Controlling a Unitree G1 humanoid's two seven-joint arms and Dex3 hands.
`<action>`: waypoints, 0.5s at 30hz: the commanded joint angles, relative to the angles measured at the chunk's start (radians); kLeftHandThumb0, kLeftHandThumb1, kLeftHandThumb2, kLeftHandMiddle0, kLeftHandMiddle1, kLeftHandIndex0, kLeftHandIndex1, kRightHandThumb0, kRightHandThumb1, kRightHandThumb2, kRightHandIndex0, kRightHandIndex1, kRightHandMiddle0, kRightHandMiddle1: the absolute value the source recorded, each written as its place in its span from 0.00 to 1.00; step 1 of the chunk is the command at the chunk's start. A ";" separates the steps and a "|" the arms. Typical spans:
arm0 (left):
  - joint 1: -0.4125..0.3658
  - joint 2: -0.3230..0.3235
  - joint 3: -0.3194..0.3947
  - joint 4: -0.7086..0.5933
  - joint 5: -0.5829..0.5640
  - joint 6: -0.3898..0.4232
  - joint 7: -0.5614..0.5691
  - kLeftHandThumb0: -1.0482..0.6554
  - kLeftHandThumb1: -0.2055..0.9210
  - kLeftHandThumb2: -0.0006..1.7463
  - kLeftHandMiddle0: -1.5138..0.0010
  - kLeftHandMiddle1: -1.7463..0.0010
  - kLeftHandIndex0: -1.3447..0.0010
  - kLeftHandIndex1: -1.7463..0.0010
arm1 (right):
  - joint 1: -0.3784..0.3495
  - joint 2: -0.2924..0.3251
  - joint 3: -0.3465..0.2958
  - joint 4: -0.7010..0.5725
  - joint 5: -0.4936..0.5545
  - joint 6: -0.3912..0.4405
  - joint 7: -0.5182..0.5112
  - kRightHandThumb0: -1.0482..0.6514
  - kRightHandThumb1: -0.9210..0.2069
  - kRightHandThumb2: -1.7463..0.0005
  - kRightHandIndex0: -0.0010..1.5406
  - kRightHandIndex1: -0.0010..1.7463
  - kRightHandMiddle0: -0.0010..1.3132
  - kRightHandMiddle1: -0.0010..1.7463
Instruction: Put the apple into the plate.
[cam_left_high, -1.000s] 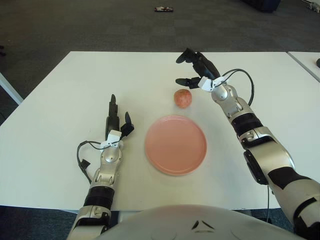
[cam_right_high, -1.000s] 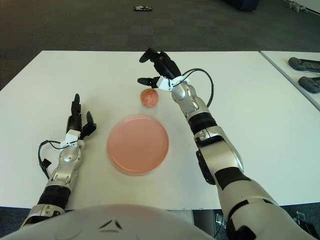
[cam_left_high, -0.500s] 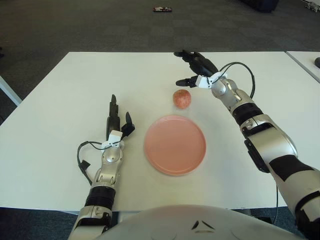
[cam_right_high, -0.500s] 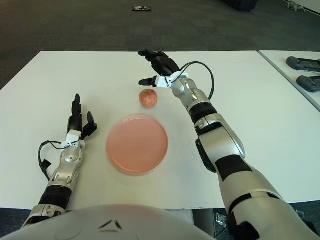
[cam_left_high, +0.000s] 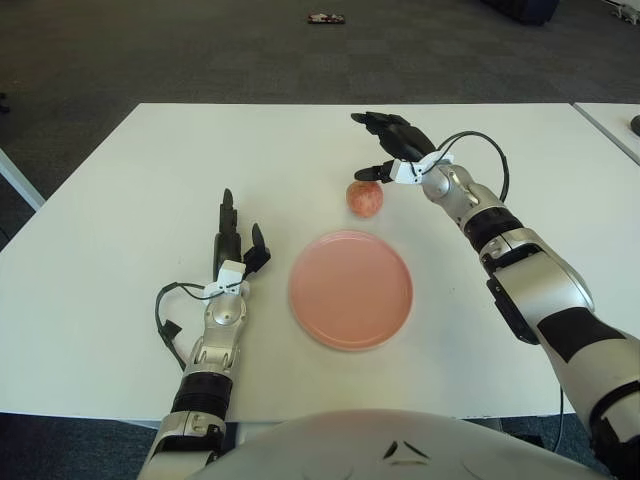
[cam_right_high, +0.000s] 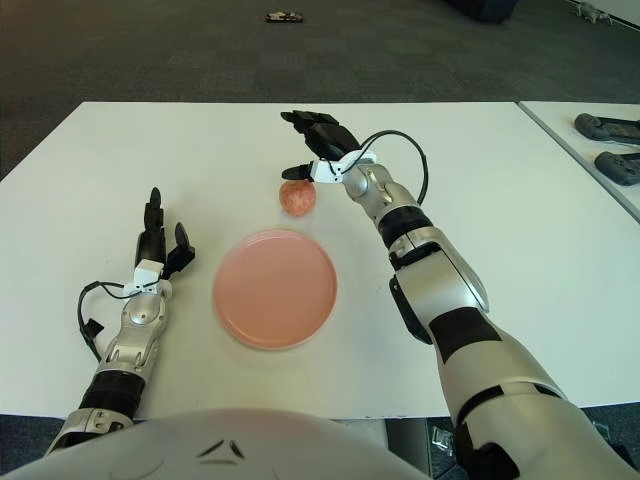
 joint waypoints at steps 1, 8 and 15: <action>0.003 0.000 0.004 0.001 -0.001 -0.004 0.005 0.09 1.00 0.57 1.00 1.00 1.00 1.00 | -0.028 -0.004 0.003 0.013 -0.005 -0.003 -0.013 0.15 0.00 0.82 0.05 0.04 0.00 0.17; 0.003 0.001 0.005 0.001 -0.003 -0.006 0.003 0.09 1.00 0.57 1.00 1.00 1.00 1.00 | -0.028 -0.010 0.007 0.023 -0.007 0.003 -0.011 0.16 0.00 0.81 0.07 0.04 0.00 0.19; -0.001 0.005 0.005 0.006 -0.003 -0.008 0.000 0.08 1.00 0.57 1.00 1.00 1.00 1.00 | -0.031 -0.012 0.021 0.039 -0.019 0.024 0.008 0.17 0.00 0.82 0.07 0.04 0.00 0.20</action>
